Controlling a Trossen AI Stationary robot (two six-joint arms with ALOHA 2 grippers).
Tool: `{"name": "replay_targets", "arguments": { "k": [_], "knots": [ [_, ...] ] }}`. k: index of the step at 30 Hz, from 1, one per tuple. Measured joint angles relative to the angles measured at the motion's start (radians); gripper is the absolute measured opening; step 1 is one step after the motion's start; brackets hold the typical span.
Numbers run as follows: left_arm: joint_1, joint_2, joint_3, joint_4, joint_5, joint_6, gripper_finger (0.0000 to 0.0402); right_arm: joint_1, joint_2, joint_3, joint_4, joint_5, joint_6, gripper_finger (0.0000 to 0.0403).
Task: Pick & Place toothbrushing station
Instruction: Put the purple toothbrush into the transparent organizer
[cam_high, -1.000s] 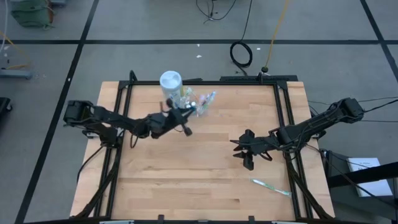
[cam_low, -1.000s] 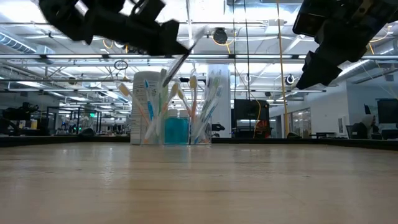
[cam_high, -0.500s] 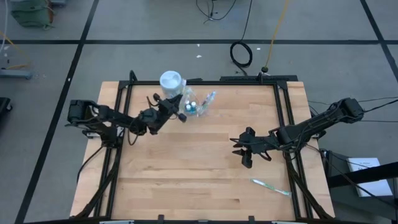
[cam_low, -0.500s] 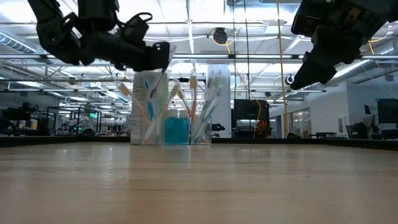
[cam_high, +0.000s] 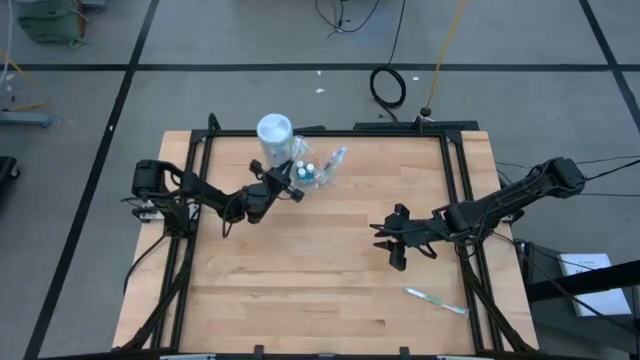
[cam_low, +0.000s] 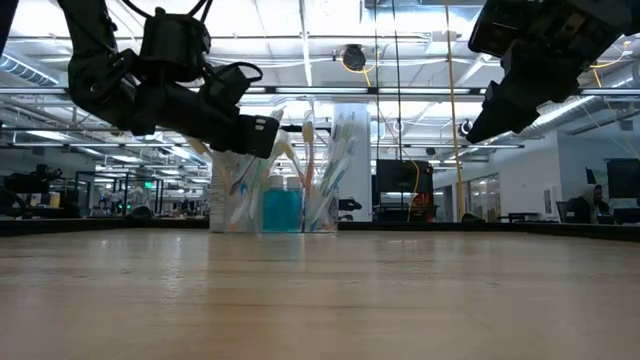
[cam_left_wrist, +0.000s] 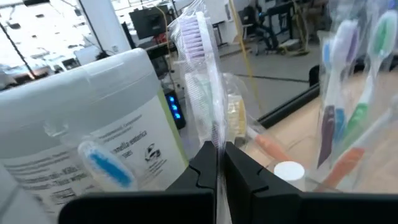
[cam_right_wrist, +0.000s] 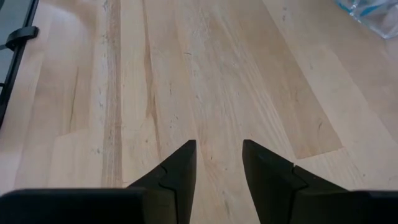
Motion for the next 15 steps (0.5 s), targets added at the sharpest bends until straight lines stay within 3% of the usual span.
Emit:
{"name": "replay_targets", "arguments": {
  "k": [12,15],
  "knots": [
    [-0.009,0.0,0.0,-0.021,-0.015,0.003,0.0007,0.0,0.0,0.0,0.0,0.0,0.001,0.0125],
    [-0.009,0.0,0.0,-0.016,-0.017,-0.083,0.0013,0.0,0.0,0.0,0.0,0.0,0.002,0.0125]
  ]
}}
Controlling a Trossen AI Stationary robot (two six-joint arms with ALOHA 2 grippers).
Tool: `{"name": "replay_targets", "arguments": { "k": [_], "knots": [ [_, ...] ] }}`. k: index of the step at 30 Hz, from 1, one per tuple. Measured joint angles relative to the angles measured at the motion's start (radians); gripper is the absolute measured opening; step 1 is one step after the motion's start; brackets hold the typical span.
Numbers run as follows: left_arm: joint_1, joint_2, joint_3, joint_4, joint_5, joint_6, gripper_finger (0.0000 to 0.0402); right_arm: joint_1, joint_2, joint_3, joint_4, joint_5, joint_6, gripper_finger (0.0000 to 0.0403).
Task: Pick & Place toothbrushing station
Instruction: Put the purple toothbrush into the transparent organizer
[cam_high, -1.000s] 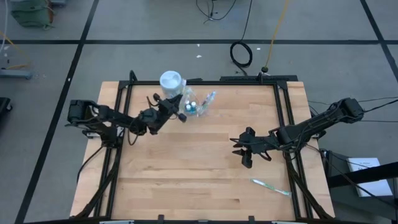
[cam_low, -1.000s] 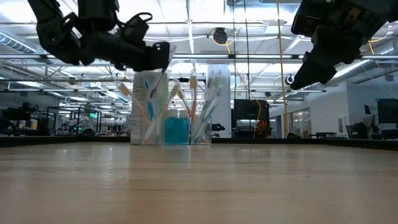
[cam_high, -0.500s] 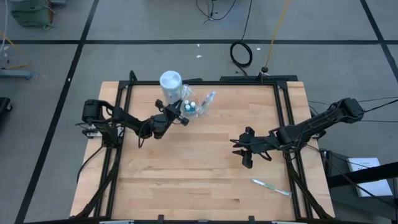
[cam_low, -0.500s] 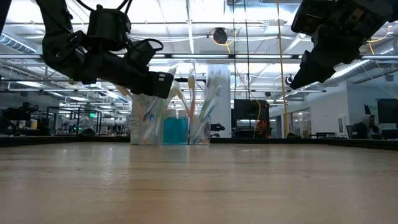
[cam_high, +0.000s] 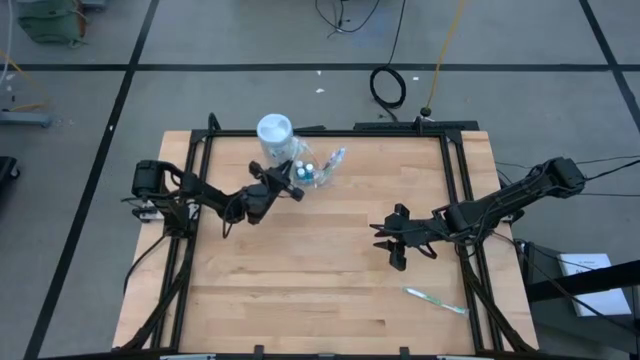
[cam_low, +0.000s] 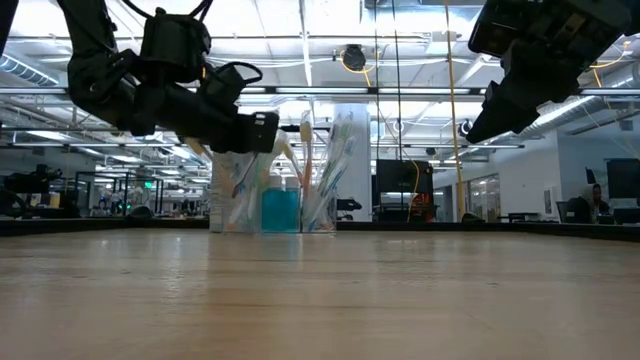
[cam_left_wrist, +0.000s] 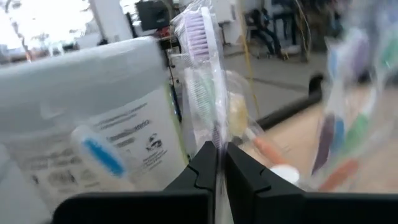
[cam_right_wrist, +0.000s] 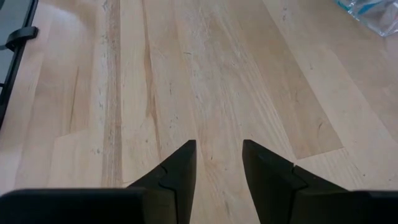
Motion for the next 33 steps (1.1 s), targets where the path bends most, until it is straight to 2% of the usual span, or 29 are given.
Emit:
{"name": "replay_targets", "arguments": {
  "k": [2,7,12,16,18,23,27,30,33],
  "knots": [
    [-0.008,0.0,0.0,0.026,-0.026,-0.086,0.0019,0.0,0.0,0.0,0.0,0.0,0.0,0.0125],
    [-0.043,-0.001,0.022,0.064,-0.196,-0.198,0.0024,0.0,0.0,0.0,0.0,0.0,0.0,0.0125],
    [-0.108,-0.001,0.049,0.055,-0.232,-0.085,0.0006,0.0,0.0,0.0,0.0,0.0,0.0,0.0125],
    [-0.171,-0.002,0.077,0.018,-0.394,0.014,0.0011,0.0,0.0,0.0,0.001,0.0,0.0,0.0125],
    [-0.189,-0.002,0.082,-0.038,-0.449,0.015,0.0012,0.0,0.0,0.0,0.0,0.0,0.001,0.0125],
    [-0.197,-0.002,0.082,-0.299,-0.436,-0.255,0.0003,0.0,0.0,0.0,0.001,0.0,0.001,0.0125],
    [-0.191,-0.002,0.082,-0.471,-0.435,-0.467,0.0013,0.0,0.0,0.0,0.001,0.0,0.001,0.0125],
    [-0.192,-0.002,0.082,-0.546,-0.424,-0.529,0.0013,0.0,0.0,0.0,0.002,-0.001,0.001,0.0125],
    [-0.182,-0.002,0.082,-0.579,-0.367,-0.523,0.0004,0.0,0.0,0.0,0.002,-0.001,0.001,0.0125]
  ]
}}
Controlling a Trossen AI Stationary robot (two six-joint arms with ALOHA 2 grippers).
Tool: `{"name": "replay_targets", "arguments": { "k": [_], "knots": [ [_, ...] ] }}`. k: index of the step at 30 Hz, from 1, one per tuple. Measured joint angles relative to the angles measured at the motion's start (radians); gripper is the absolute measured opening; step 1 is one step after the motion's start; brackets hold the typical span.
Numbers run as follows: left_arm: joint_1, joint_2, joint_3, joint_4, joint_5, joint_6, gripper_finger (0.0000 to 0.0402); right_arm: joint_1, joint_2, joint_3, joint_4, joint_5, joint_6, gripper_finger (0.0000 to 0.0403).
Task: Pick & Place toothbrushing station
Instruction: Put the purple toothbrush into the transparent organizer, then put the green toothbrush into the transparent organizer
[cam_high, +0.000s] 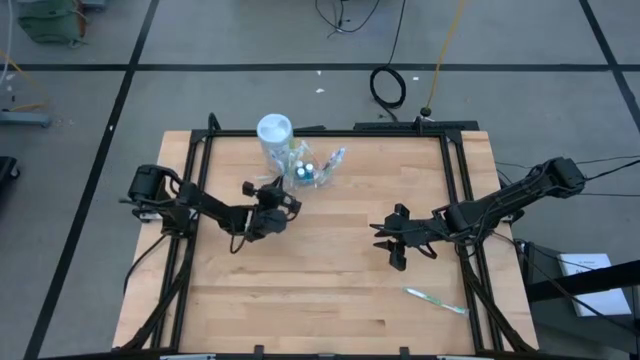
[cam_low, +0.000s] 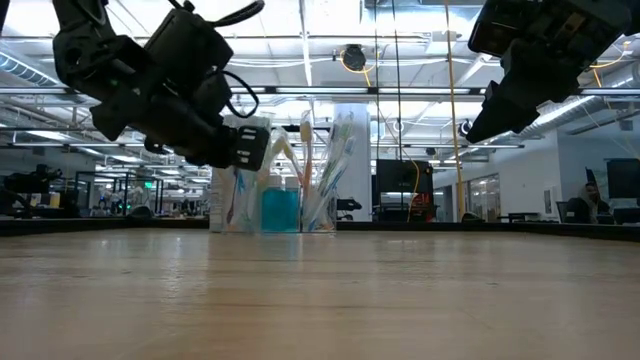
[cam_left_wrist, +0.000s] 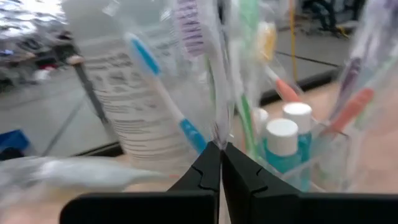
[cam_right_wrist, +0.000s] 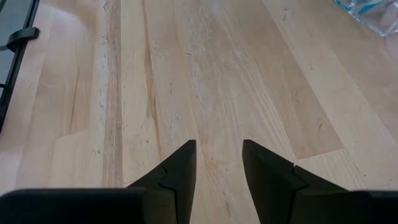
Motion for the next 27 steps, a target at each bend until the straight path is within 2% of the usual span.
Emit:
{"name": "replay_targets", "arguments": {
  "k": [5,8,17,20,27],
  "knots": [
    [0.035,0.0,0.0,-0.002,0.142,-0.003,0.0018,0.0,0.0,0.0,0.0,0.0,0.0,0.0125],
    [0.046,0.0,0.0,-0.001,0.193,0.002,0.0034,0.0,0.0,0.0,0.0,0.0,0.0,0.0125],
    [0.03,0.001,0.0,-0.013,0.2,-0.004,0.009,0.0,0.0,0.0,0.0,0.0,0.0,0.0125],
    [0.008,-0.02,-0.001,-0.015,0.192,0.048,0.011,0.0,0.0,0.0,0.0,0.0,0.0,0.0125],
    [-0.04,-0.166,-0.001,-0.03,0.146,0.125,0.0139,0.002,0.0,0.0,0.003,-0.004,0.003,0.0125]
  ]
}}
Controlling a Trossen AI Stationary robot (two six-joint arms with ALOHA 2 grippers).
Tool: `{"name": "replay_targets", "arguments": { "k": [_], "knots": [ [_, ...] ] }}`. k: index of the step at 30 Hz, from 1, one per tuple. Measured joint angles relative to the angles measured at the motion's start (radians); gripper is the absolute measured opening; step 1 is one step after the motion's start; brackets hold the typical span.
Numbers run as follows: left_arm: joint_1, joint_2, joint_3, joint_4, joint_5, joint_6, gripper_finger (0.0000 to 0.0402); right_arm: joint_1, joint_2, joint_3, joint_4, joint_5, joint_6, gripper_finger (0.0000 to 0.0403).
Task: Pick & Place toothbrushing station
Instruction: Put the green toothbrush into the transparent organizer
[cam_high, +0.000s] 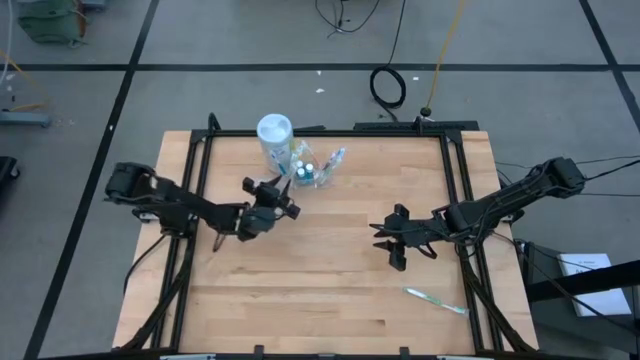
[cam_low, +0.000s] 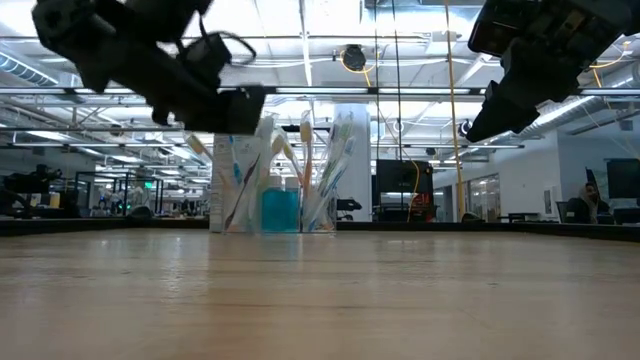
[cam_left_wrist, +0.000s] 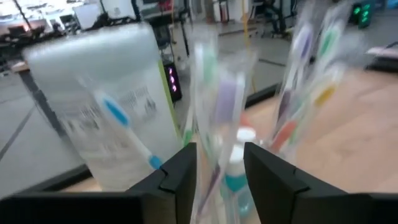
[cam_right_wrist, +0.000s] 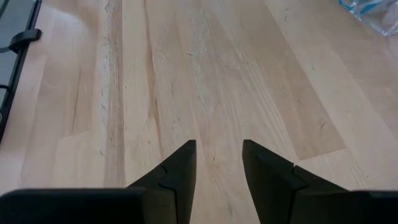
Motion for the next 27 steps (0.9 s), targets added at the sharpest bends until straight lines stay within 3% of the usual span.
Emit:
{"name": "replay_targets", "arguments": {
  "k": [6,11,17,23,27],
  "knots": [
    [-0.045,-0.169,0.0,0.032,0.01,0.158,0.014,-0.001,0.033,-0.022,0.136,0.004,0.001,0.0125],
    [-0.063,-0.283,0.0,0.113,0.21,0.307,0.0141,-0.034,0.086,-0.112,0.484,0.024,-0.176,0.0125],
    [-0.074,-0.321,0.0,0.065,0.43,0.272,0.0141,-0.013,0.102,-0.143,0.652,-0.202,-0.208,0.0125],
    [-0.064,-0.314,0.0,0.072,0.441,0.294,0.0141,0.076,0.207,-0.041,0.745,-0.13,-0.281,0.0125],
    [-0.05,-0.315,0.001,0.098,0.443,0.294,0.0141,0.124,0.328,0.059,0.694,-0.179,-0.228,0.0125]
  ]
}}
